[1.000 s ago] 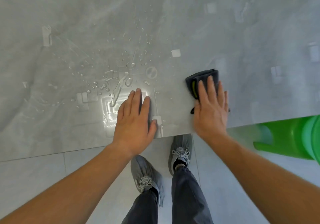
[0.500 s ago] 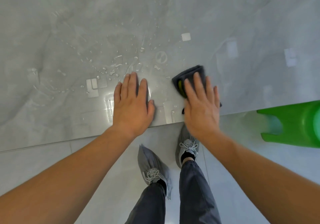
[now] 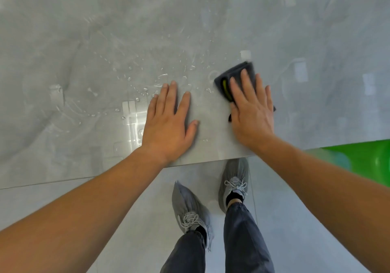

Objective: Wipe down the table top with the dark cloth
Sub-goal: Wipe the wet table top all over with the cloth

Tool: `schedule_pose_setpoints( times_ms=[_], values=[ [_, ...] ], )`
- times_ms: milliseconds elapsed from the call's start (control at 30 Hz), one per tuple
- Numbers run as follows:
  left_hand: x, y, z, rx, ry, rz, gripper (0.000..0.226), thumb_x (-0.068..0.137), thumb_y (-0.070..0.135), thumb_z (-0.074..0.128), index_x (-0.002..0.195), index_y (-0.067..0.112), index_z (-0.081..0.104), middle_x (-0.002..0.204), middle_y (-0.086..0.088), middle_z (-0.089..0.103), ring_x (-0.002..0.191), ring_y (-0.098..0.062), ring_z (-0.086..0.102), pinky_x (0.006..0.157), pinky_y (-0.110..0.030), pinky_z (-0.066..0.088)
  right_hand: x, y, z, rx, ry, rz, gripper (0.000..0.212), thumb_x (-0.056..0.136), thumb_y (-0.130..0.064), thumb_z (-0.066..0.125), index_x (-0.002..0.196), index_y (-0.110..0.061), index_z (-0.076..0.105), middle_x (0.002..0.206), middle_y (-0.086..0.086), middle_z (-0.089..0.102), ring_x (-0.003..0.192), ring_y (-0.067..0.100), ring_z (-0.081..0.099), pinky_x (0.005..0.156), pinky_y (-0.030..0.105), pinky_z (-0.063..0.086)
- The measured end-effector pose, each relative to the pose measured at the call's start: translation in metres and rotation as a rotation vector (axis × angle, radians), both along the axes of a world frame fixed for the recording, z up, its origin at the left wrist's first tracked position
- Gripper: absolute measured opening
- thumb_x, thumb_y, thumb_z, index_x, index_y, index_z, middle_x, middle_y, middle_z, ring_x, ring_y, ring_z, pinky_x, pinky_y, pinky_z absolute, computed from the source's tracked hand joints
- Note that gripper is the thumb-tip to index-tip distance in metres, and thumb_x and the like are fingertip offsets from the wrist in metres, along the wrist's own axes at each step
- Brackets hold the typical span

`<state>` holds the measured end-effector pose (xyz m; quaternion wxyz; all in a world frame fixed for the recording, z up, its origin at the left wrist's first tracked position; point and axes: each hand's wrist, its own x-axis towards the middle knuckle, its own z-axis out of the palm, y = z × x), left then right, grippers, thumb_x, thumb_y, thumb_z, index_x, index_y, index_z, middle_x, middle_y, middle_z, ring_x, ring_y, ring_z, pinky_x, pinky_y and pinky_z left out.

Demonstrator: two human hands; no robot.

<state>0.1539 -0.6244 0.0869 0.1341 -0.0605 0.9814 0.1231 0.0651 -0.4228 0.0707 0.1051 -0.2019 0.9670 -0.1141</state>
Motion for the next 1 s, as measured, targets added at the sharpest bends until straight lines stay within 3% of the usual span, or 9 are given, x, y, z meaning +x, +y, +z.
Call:
schedule_pose_setpoints(
  times_ms=[133, 367, 567, 633, 733, 800, 1000],
  values=[
    [-0.015, -0.006, -0.006, -0.036, -0.033, 0.008, 0.077, 0.098, 0.063, 0.02, 0.159, 0.022, -0.003, 0.165, -0.014, -0.018, 0.151, -0.028, -0.023, 0.122, -0.045, -0.011, -0.001, 0.018, -0.002, 0.034, -0.03, 0.271, 0.056, 0.101, -0.034, 0.031, 0.156, -0.03, 0.026, 0.167, -0.003, 0.013, 0.153, 0.031, 0.007, 0.123, 0.052, 0.006],
    [-0.016, -0.011, -0.006, -0.018, -0.043, -0.014, 0.078, 0.097, 0.064, 0.021, 0.159, 0.022, -0.002, 0.166, -0.014, -0.016, 0.151, -0.028, -0.022, 0.123, -0.046, -0.008, -0.059, -0.022, 0.005, -0.023, -0.061, -0.117, 0.059, 0.102, -0.024, 0.036, 0.158, -0.032, 0.018, 0.168, -0.003, 0.002, 0.154, 0.029, -0.003, 0.124, 0.048, -0.002],
    [-0.017, -0.012, -0.005, 0.012, -0.043, -0.008, 0.079, 0.097, 0.064, 0.023, 0.159, 0.023, -0.002, 0.166, -0.014, -0.017, 0.151, -0.027, -0.022, 0.123, -0.045, -0.009, -0.021, -0.009, 0.002, 0.028, -0.056, 0.335, 0.055, 0.101, -0.033, 0.032, 0.156, -0.03, 0.028, 0.167, -0.004, 0.012, 0.154, 0.029, 0.005, 0.124, 0.049, 0.004],
    [-0.016, -0.012, -0.005, 0.018, -0.044, -0.013, 0.079, 0.097, 0.063, 0.022, 0.159, 0.022, -0.002, 0.165, -0.014, -0.018, 0.151, -0.027, -0.023, 0.122, -0.045, -0.01, -0.05, -0.013, 0.001, 0.037, -0.053, 0.246, 0.056, 0.102, -0.029, 0.036, 0.156, -0.031, 0.025, 0.167, -0.005, 0.01, 0.154, 0.028, 0.003, 0.124, 0.046, 0.001],
    [-0.016, -0.016, -0.004, 0.033, -0.049, -0.012, 0.075, 0.098, 0.061, 0.019, 0.16, 0.023, -0.001, 0.166, -0.013, -0.016, 0.151, -0.027, -0.022, 0.123, -0.045, -0.008, -0.085, -0.033, 0.004, 0.001, -0.062, -0.066, 0.058, 0.103, -0.022, 0.037, 0.158, -0.031, 0.02, 0.168, -0.003, 0.005, 0.154, 0.028, -0.001, 0.124, 0.045, -0.003],
    [-0.018, -0.018, 0.0, 0.06, -0.055, -0.01, 0.074, 0.098, 0.06, 0.017, 0.16, 0.023, 0.002, 0.167, -0.012, -0.013, 0.152, -0.026, -0.019, 0.123, -0.044, -0.007, -0.08, -0.044, 0.005, 0.005, -0.043, -0.107, 0.058, 0.103, -0.023, 0.035, 0.158, -0.029, 0.018, 0.168, -0.001, 0.003, 0.154, 0.03, -0.002, 0.124, 0.046, -0.002],
    [-0.026, -0.023, 0.014, 0.103, -0.071, 0.0, 0.073, 0.096, 0.059, 0.016, 0.158, 0.022, 0.013, 0.167, -0.012, 0.0, 0.154, -0.028, -0.005, 0.123, -0.043, 0.0, -0.052, -0.029, 0.007, 0.068, -0.083, 0.25, 0.056, 0.103, -0.039, 0.026, 0.158, -0.031, 0.019, 0.168, -0.004, 0.006, 0.154, 0.028, 0.0, 0.124, 0.046, 0.0]
  ],
)
